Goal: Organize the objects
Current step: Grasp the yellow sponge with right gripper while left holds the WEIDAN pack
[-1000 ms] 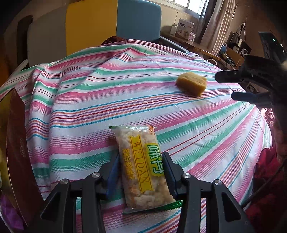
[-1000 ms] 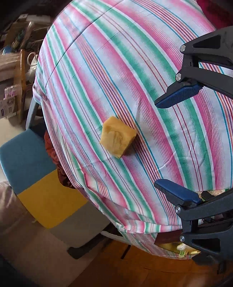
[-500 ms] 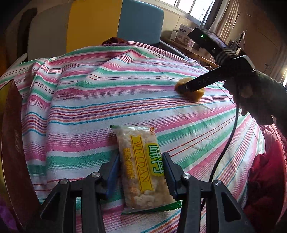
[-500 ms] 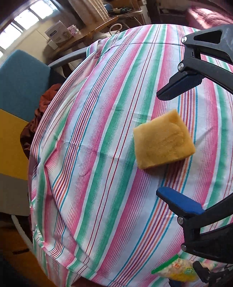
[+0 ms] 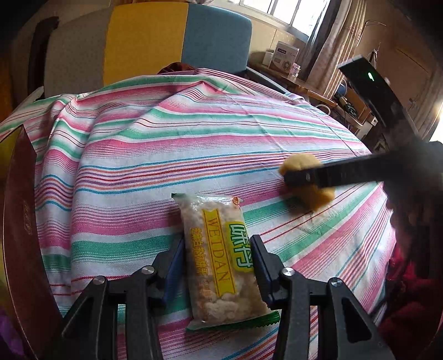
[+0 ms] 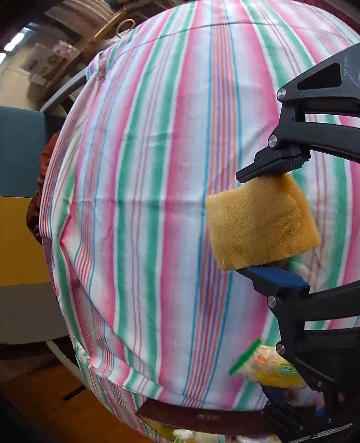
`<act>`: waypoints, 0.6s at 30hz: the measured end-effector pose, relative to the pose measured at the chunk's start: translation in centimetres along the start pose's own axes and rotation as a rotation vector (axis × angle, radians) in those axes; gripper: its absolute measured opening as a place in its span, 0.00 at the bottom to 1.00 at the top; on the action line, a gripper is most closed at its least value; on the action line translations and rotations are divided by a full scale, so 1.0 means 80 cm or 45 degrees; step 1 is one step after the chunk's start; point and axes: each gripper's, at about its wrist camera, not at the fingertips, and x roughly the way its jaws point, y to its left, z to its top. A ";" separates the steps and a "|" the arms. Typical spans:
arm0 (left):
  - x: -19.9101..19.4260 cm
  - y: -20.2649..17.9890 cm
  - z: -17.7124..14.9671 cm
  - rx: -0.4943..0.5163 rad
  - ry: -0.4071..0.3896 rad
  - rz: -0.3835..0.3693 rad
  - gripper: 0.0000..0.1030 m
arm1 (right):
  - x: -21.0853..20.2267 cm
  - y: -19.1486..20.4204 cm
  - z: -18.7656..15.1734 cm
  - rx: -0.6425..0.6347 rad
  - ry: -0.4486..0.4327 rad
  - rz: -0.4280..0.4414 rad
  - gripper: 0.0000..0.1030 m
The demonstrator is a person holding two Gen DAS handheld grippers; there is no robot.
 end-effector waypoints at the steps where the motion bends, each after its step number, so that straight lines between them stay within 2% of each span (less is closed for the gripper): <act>1: 0.000 -0.001 0.000 0.004 -0.001 0.005 0.45 | 0.002 0.005 -0.012 0.009 0.001 0.006 0.58; 3: 0.000 0.000 0.001 0.003 0.002 0.009 0.45 | 0.003 0.009 -0.025 0.017 -0.021 -0.018 0.59; 7: 0.002 -0.005 0.002 0.021 0.013 0.043 0.45 | 0.008 -0.004 -0.030 0.076 -0.041 0.029 0.59; 11: 0.003 -0.010 0.003 0.045 0.022 0.073 0.45 | 0.013 0.003 -0.034 0.012 -0.061 -0.004 0.58; 16: -0.003 -0.015 0.006 0.057 0.045 0.109 0.43 | 0.011 0.000 -0.040 0.001 -0.072 0.006 0.57; 18: -0.015 -0.018 0.007 0.062 0.022 0.117 0.43 | 0.006 0.005 -0.039 -0.002 -0.074 0.010 0.57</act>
